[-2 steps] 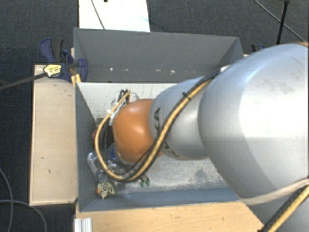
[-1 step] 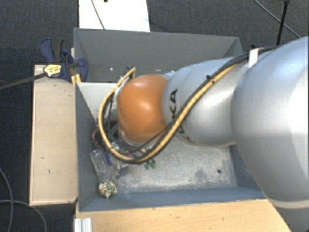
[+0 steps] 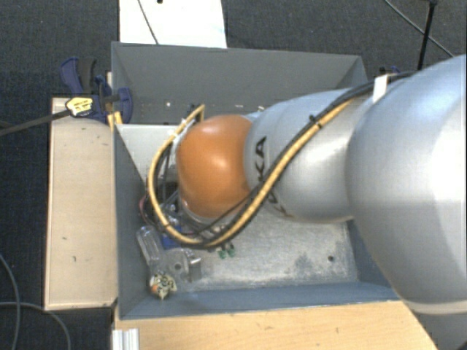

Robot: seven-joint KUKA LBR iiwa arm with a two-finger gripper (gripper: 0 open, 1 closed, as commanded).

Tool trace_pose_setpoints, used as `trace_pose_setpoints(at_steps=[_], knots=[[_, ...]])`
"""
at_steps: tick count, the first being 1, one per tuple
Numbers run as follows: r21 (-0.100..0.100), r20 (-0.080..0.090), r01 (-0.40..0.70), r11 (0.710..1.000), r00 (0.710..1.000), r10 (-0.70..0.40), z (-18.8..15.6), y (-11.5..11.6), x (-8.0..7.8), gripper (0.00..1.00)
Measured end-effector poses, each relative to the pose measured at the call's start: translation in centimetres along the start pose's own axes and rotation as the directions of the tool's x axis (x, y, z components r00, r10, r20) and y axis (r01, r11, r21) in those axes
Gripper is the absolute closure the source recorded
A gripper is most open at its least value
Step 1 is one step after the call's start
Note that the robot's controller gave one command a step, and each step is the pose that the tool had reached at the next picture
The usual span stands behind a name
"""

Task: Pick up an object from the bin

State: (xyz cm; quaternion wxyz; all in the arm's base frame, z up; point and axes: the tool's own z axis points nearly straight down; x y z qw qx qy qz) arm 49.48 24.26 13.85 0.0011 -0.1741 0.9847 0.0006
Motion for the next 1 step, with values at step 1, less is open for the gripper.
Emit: trace_pose_setpoints(at_steps=[1], knots=[[0.001, 0.005, 0.351, 0.936, 0.936, -0.351, 6.82, -3.71, -5.03, 0.0]])
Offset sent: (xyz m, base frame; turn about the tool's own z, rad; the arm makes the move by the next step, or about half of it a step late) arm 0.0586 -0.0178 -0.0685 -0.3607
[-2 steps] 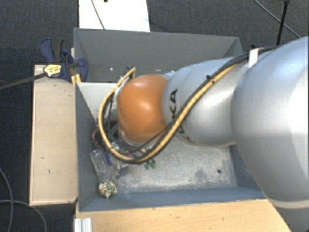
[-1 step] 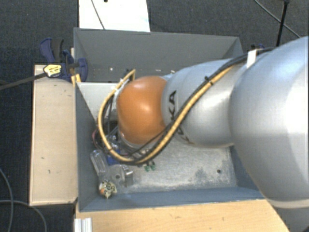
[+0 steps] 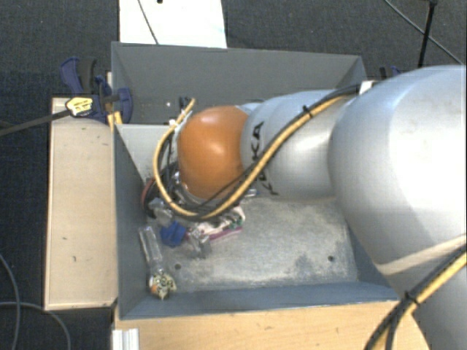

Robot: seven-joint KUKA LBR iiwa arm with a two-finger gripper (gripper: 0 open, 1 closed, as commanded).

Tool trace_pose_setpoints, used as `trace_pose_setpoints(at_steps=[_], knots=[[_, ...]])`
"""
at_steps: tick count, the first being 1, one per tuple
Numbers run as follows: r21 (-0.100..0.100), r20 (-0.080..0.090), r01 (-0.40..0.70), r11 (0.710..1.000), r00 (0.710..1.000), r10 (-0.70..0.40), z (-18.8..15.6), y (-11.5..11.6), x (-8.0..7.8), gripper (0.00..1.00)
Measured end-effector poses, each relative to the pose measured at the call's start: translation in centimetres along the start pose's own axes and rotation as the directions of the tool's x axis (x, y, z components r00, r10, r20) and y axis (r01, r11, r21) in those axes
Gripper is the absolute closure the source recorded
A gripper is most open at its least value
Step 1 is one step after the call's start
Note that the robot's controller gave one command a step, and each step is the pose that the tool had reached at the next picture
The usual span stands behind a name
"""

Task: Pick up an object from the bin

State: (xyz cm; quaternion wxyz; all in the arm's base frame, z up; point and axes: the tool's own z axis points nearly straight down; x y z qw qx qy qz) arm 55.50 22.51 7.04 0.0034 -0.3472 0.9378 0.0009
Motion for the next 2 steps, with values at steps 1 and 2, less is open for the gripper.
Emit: trace_pose_setpoints(at_steps=[1, 2], knots=[[-0.001, 0.001, -0.004, 1.0, 1.0, 0.004, -0.3, 0.1, -0.1, 1.0], [0.003, 0.006, -0.029, 1.0, 1.0, 0.029, -14.4, -1.3, -2.2, 1.0]])
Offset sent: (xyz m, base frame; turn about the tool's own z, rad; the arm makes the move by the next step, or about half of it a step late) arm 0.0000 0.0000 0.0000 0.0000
